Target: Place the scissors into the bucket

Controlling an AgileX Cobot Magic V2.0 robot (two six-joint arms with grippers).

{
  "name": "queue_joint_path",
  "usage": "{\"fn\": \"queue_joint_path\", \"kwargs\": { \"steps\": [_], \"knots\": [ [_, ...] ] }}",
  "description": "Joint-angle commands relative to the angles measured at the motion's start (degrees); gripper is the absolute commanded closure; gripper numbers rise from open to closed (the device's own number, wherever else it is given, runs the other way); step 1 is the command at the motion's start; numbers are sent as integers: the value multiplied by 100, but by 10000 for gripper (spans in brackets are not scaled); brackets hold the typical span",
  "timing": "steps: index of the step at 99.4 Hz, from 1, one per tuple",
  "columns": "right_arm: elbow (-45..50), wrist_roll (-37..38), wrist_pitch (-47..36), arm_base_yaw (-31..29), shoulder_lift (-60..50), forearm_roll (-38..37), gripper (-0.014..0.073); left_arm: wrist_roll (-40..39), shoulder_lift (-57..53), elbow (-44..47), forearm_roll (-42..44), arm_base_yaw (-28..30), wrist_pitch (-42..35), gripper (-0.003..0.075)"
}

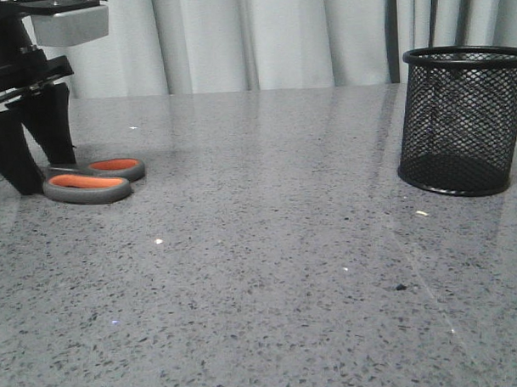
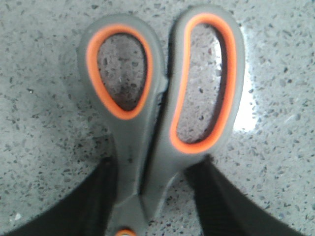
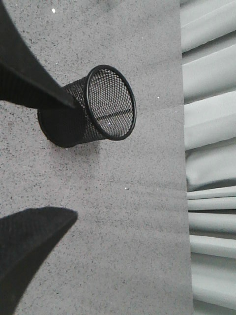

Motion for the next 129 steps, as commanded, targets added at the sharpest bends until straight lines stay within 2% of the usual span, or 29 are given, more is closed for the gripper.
{"fn": "queue_joint_path", "kwargs": {
  "steps": [1, 19, 41, 61, 75, 87, 106, 116, 129],
  "knots": [
    [-131, -36, -554, -1, 116, 15, 199, 14, -96, -55, -117, -78, 102, 515],
    [-131, -36, -612, -1, 116, 15, 199, 1, -96, -55, -117, -78, 102, 601],
    [-131, -36, -639, -1, 116, 15, 199, -58, -226, -135, -117, -78, 36, 605],
    [-131, -36, -761, -1, 116, 117, 199, -68, -814, -402, -399, -124, -706, 605],
    [-165, -47, -1019, 140, 116, 585, 199, -68, -1401, -490, -726, -358, -1424, 605],
    [-282, -121, -1371, 452, 116, 1227, 199, -68, -1884, -490, -871, -860, -1776, 605],
    [-632, -1010, -1641, 1449, 290, 2403, 199, -68, -2350, -490, -881, -2062, -1870, 605],
    [-804, -1047, -1664, 1995, 561, 2450, 190, -68, -2433, -490, -881, -2653, -2116, 605],
    [-934, -1047, -1786, 2459, 937, 2450, 132, -68, -2445, -490, -881, -3258, -2404, 605]
  ]
}}
